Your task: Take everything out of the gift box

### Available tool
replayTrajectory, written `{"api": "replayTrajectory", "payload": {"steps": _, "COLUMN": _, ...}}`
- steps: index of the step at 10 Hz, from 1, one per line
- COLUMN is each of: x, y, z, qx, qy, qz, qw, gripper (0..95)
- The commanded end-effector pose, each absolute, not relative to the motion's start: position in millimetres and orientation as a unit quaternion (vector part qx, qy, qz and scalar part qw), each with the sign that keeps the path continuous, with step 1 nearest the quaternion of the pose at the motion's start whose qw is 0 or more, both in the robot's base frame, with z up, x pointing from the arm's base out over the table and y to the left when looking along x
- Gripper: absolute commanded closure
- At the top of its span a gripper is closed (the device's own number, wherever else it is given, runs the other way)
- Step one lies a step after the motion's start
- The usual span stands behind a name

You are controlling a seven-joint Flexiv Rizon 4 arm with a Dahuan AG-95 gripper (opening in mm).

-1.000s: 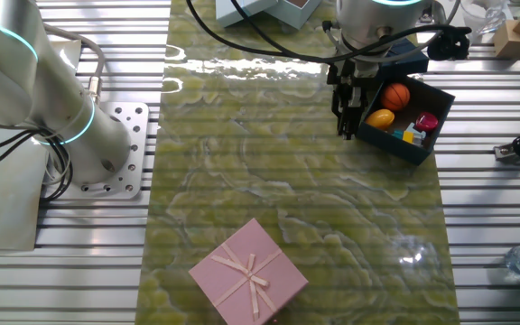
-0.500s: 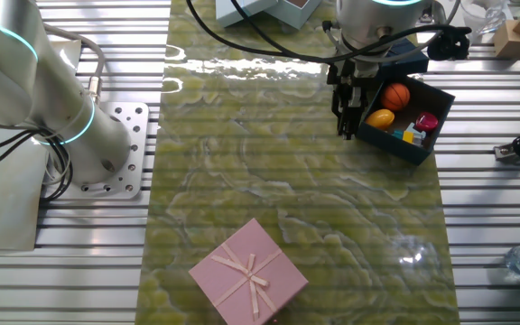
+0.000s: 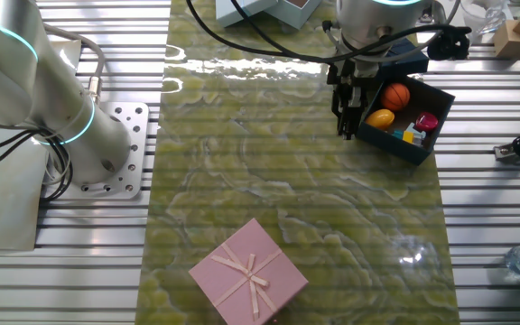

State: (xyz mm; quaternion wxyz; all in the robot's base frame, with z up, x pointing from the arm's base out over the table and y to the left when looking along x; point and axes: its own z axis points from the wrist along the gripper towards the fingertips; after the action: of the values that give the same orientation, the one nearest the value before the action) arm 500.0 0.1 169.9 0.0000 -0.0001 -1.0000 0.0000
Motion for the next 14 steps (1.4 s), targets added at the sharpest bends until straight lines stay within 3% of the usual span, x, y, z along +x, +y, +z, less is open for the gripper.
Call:
{"api": "replayTrajectory", "payload": {"steps": 1, "x": 500.0, "y": 0.0, "z": 170.0, "qx": 0.026, "qy": -1.0, "qz": 0.001, "qw": -0.011, "gripper": 95.0}}
{"api": "replayTrajectory", "payload": {"steps": 14, "x": 505.6, "y": 3.8, "z": 173.8, "qx": 0.016, "qy": -1.0, "qz": 0.003, "qw": -0.002, "gripper": 95.0}}
